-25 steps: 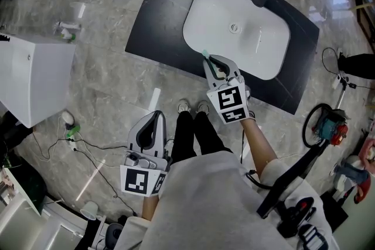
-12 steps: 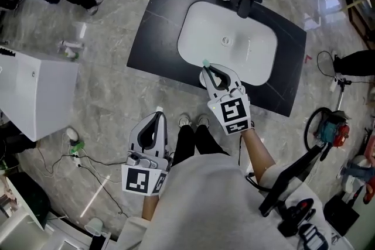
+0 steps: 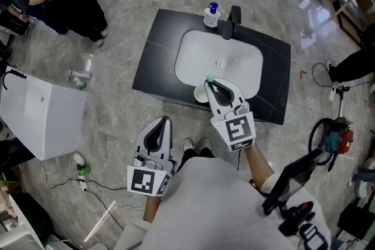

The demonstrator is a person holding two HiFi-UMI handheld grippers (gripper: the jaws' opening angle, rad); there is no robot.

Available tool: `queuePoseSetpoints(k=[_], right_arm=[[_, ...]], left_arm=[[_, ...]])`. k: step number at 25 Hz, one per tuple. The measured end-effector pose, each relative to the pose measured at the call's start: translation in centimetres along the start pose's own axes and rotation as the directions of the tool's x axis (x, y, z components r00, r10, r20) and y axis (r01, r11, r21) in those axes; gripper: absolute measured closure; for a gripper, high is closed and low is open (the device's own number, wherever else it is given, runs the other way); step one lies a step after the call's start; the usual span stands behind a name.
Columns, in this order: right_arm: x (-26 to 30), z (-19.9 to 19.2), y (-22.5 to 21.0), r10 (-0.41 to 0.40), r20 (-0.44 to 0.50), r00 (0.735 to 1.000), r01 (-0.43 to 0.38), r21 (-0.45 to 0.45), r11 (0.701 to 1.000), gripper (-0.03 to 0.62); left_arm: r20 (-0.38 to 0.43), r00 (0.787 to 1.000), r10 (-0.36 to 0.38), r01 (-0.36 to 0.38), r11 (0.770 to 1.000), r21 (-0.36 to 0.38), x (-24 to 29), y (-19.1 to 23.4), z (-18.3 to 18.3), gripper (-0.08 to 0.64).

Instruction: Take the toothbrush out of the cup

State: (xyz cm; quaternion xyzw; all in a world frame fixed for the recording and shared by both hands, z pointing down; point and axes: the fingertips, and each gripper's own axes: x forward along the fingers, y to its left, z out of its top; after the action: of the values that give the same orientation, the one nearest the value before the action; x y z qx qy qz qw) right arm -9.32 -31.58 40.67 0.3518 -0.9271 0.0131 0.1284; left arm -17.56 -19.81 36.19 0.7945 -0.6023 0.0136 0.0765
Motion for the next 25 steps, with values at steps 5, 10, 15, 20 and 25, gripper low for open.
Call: queuePoseSetpoints(k=[5, 10, 15, 20, 25], right_arm=[[-1.6, 2.3, -0.2, -0.012, 0.061, 0.998, 0.013, -0.010, 1.000, 0.563], [-3.4, 3.2, 0.7, -0.006, 0.091, 0.996, 0.008, -0.016, 1.000, 0.563], [-5.7, 3.7, 1.8, -0.006, 0.105, 0.994, 0.008, -0.017, 1.000, 0.563], [-8.0, 4.2, 3.0, 0.011, 0.154, 0.988, -0.003, -0.055, 0.999, 0.563], [-10.5, 3.9, 5.2, 0.046, 0.173, 0.984, -0.031, -0.090, 0.995, 0.563]], left_arm=[[0.027, 0.999, -0.022, 0.021, 0.999, 0.045, -0.1, -1.6, 1.3, 0.556], [0.042, 0.998, -0.044, 0.041, 0.997, 0.066, -0.2, -2.8, 1.6, 0.555], [0.046, 0.997, -0.063, 0.059, 0.996, 0.074, -0.8, -3.9, 1.8, 0.555], [0.048, 0.995, -0.083, 0.079, 0.994, 0.081, -1.2, -4.9, 1.8, 0.555], [0.046, 0.994, -0.101, 0.097, 0.992, 0.086, -1.8, -5.8, 1.5, 0.555]])
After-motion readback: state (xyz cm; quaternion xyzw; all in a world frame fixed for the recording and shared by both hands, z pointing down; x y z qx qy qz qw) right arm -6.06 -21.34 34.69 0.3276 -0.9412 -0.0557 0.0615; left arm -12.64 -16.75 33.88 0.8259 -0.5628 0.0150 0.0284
